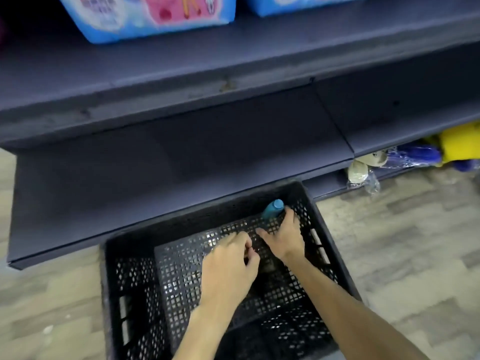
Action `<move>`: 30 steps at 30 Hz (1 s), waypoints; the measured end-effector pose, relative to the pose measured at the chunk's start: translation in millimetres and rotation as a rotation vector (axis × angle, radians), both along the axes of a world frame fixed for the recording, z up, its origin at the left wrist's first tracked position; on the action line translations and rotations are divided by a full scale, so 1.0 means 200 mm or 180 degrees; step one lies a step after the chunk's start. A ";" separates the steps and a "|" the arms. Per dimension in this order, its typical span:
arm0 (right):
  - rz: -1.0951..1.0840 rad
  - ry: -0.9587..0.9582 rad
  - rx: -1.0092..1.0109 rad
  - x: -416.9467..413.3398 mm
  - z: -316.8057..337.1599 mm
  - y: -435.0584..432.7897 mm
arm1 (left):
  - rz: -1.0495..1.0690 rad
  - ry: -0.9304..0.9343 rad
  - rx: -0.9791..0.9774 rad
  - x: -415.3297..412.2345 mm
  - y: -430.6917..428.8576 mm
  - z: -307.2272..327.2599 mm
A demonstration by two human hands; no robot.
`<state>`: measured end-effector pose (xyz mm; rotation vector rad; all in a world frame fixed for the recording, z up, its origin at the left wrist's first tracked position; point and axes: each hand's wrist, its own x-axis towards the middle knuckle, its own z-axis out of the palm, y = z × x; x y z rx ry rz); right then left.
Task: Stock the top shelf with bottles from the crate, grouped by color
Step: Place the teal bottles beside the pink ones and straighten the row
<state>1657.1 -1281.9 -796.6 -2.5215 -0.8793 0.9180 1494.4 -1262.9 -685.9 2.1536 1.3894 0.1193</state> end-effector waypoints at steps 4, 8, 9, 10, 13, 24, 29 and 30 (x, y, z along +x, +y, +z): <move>-0.0383 -0.0028 0.0317 0.01 -0.19 0.10 | 0.0078 0.0001 0.0024 -0.05 0.05 -0.14; -0.0579 -0.0330 0.0123 0.01 -0.33 0.20 | 0.0120 -0.0026 0.0029 -0.08 0.11 -0.25; -0.0623 -0.0410 0.0082 0.00 -0.36 0.22 | 0.0125 -0.0037 0.0029 -0.08 0.12 -0.27; -0.0677 -0.0477 0.0097 -0.01 -0.38 0.23 | 0.0132 -0.0050 0.0037 -0.09 0.12 -0.29; -0.0800 -0.0534 0.0327 -0.04 -0.45 0.26 | 0.0144 -0.0057 0.0028 -0.10 0.12 -0.35; -0.1732 -0.0260 0.0647 -0.01 -0.67 0.29 | 0.0093 0.0020 -0.0180 -0.09 0.08 -0.61; -0.1588 -0.0283 0.0637 0.04 -0.67 0.28 | 0.0033 0.0089 -0.0152 -0.05 0.12 -0.65; -0.1483 -0.0296 0.0601 0.06 -0.65 0.26 | 0.0009 0.0077 -0.0144 -0.04 0.13 -0.65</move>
